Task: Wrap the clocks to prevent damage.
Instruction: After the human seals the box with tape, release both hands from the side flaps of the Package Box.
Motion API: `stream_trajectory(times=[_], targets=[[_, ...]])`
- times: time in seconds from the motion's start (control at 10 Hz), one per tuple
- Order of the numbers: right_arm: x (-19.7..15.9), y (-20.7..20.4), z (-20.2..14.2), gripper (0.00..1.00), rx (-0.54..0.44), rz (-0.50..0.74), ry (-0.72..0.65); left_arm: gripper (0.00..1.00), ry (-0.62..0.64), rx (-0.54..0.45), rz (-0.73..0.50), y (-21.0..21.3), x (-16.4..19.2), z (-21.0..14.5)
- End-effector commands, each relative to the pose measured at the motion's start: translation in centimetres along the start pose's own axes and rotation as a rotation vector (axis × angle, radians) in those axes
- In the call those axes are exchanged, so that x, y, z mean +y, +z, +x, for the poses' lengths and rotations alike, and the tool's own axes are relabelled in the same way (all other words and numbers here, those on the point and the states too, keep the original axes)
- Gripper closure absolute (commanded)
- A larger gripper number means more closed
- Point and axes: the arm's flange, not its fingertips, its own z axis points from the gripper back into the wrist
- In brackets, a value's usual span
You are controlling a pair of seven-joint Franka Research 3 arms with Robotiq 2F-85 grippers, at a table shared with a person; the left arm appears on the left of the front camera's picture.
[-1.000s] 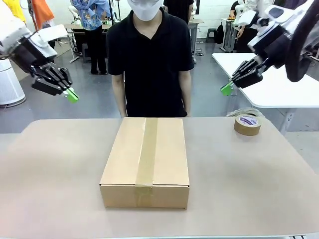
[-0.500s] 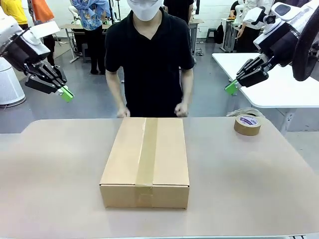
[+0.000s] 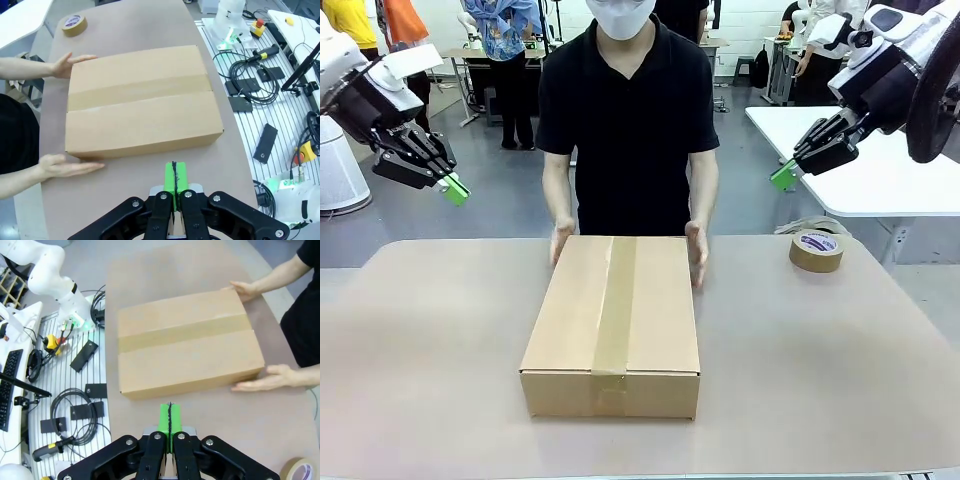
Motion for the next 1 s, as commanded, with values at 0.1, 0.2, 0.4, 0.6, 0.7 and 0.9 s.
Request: stream_trajectory(times=[0.1,0.2,0.4,0.6,0.7,0.9], targets=[[-0.1,-0.1,0.1,0.99,0.007,-0.007,-0.007,1.00,-0.002,0.007,0.005,0.1,0.2,0.1],[-0.1,-0.1,0.1,0.99,0.007,-0.007,-0.007,1.00,-0.002,0.007,0.005,0.1,0.2,0.1],[-0.1,-0.1,0.1,0.99,0.007,-0.007,-0.007,1.00,-0.002,0.007,0.005,0.1,0.2,0.1],[-0.1,-0.1,0.1,0.99,0.007,-0.007,-0.007,1.00,-0.002,0.007,0.005,0.1,0.2,0.1],[-0.1,-0.1,0.1,0.99,0.007,-0.007,-0.007,1.00,0.000,0.000,0.000,0.0,0.0,0.0],[0.6,-0.2,-0.7,0.39,-0.060,-0.013,-0.017,0.40,0.024,-0.121,0.105,-0.5,-1.5,-0.5]])
